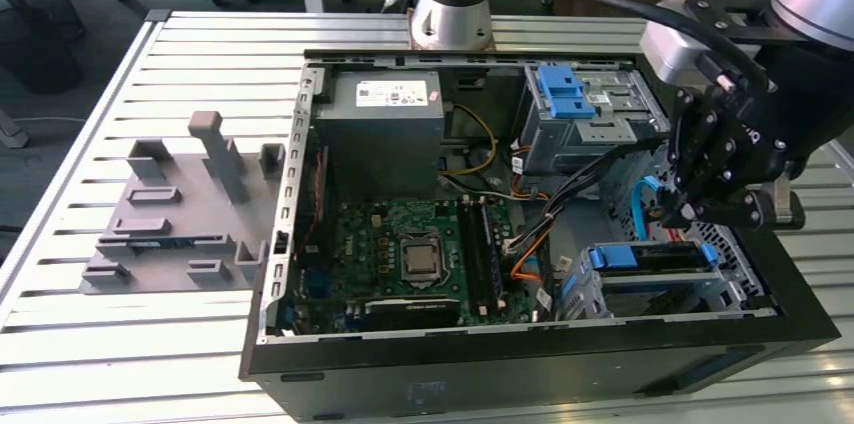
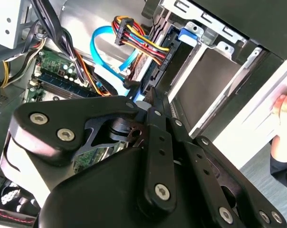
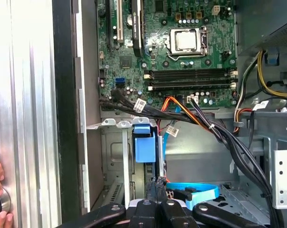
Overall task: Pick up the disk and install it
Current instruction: 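Insert the second disk wire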
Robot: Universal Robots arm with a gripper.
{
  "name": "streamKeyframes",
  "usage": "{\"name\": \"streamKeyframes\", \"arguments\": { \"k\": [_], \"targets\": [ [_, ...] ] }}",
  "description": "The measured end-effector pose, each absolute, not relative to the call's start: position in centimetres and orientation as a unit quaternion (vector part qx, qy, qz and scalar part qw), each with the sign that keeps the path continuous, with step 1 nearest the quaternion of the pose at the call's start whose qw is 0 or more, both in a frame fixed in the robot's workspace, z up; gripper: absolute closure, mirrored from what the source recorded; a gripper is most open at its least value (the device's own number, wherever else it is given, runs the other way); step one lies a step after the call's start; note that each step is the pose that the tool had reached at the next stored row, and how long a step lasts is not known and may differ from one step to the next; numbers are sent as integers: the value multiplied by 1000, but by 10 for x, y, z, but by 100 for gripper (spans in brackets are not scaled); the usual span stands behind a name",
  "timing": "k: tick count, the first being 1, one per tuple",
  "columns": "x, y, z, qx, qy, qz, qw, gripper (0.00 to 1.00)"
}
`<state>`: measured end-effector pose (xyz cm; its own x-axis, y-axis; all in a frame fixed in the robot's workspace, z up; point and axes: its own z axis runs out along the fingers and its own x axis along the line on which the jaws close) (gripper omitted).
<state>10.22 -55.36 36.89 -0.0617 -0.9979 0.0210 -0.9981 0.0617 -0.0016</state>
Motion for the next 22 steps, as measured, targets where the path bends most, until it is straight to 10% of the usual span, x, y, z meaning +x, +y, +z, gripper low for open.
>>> {"name": "streamKeyframes", "arguments": {
  "k": [22],
  "targets": [
    [102,-533,386,685,-729,12,11,89]
  ]
}}
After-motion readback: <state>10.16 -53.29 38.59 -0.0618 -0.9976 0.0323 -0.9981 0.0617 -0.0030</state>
